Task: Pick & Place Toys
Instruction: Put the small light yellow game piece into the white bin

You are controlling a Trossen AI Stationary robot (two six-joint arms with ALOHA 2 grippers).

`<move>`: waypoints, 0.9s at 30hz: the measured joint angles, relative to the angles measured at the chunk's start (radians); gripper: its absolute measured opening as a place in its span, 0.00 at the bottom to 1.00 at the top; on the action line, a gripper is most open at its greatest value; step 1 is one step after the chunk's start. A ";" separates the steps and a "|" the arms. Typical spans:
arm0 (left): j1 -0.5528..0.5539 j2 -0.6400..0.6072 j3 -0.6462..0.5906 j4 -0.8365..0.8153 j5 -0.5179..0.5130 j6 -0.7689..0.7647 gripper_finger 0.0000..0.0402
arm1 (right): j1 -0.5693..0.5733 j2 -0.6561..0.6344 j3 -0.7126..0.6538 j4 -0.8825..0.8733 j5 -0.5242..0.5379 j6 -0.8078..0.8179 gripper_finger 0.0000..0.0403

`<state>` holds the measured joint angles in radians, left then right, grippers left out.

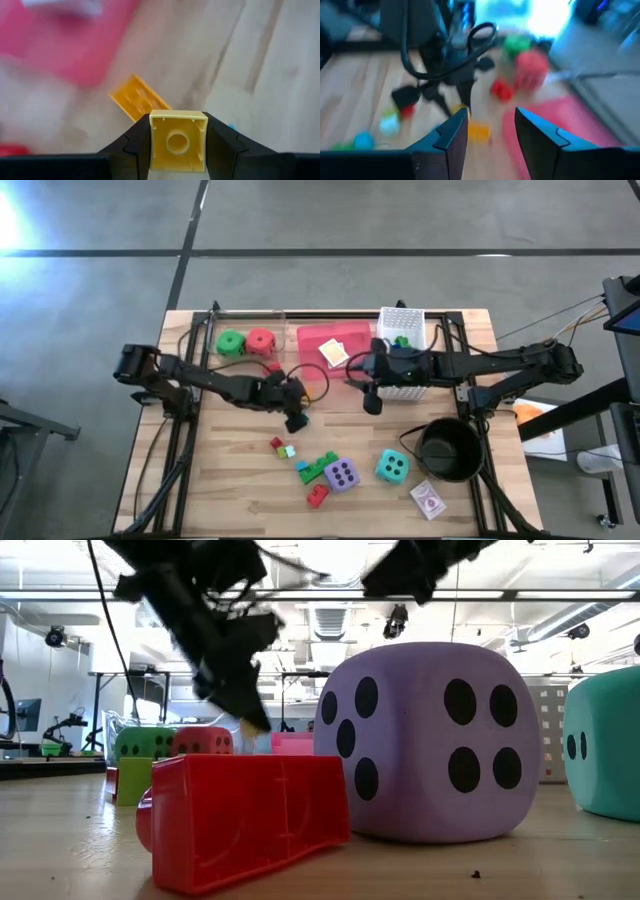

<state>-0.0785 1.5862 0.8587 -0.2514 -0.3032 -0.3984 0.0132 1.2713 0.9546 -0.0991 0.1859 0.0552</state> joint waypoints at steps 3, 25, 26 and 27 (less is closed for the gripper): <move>0.013 -0.068 0.030 0.002 0.005 0.046 0.33 | 0.000 0.000 -0.004 0.069 0.062 0.041 0.38; -0.156 -0.236 0.012 0.218 0.046 -0.134 0.33 | 0.165 0.159 0.038 0.137 0.032 -0.013 0.38; -0.157 -0.242 0.012 0.223 0.053 -0.135 0.33 | 0.173 0.159 0.044 0.140 0.032 -0.030 0.38; -0.157 -0.244 0.012 0.229 0.054 -0.135 0.33 | 0.181 0.157 0.046 0.144 0.032 -0.048 0.38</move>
<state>-0.2353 1.3426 0.8711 -0.0225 -0.2491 -0.5331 0.1938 1.4285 1.0008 0.0448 0.2174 0.0070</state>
